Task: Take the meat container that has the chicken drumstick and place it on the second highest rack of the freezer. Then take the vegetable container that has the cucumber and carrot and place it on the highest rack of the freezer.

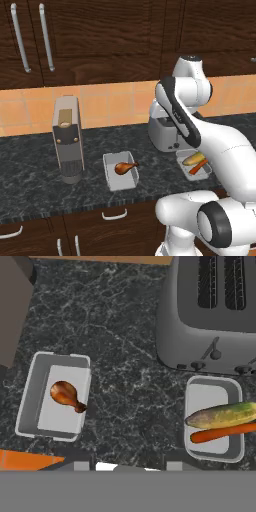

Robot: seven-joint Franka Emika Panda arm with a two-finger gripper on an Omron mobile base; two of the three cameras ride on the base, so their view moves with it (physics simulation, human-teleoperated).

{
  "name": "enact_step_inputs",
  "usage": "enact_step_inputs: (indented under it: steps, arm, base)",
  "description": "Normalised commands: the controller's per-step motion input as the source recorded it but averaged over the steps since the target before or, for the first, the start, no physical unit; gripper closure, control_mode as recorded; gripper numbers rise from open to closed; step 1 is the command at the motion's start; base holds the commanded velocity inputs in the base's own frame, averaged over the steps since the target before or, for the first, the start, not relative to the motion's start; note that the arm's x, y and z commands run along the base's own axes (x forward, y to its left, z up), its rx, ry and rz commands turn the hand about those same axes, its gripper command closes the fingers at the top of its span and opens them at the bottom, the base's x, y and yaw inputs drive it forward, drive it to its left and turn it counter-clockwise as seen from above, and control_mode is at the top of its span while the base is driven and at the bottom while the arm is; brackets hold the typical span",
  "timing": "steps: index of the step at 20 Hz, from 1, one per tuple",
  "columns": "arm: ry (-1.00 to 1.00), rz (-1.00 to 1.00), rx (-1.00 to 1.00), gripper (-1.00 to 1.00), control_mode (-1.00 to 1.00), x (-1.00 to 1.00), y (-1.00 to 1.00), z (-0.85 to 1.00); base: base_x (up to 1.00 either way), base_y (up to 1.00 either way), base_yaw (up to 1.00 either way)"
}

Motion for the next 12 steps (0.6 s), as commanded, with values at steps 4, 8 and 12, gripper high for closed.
enact_step_inputs:
  steps: [4, 8, 12]
  arm:
    - [0.00, 0.00, 0.08, -1.00, -1.00, -0.46, 0.03, -0.34]
    - [0.13, -0.07, 0.09, -1.00, -1.00, -0.58, 0.38, -0.84]
    - [0.17, -0.22, 0.13, -1.00, -1.00, 0.02, 0.44, -0.17]
  base:
    - [0.00, 0.00, 0.00]
    - [0.00, 0.00, 0.00]
    - [0.00, 0.00, 0.00]
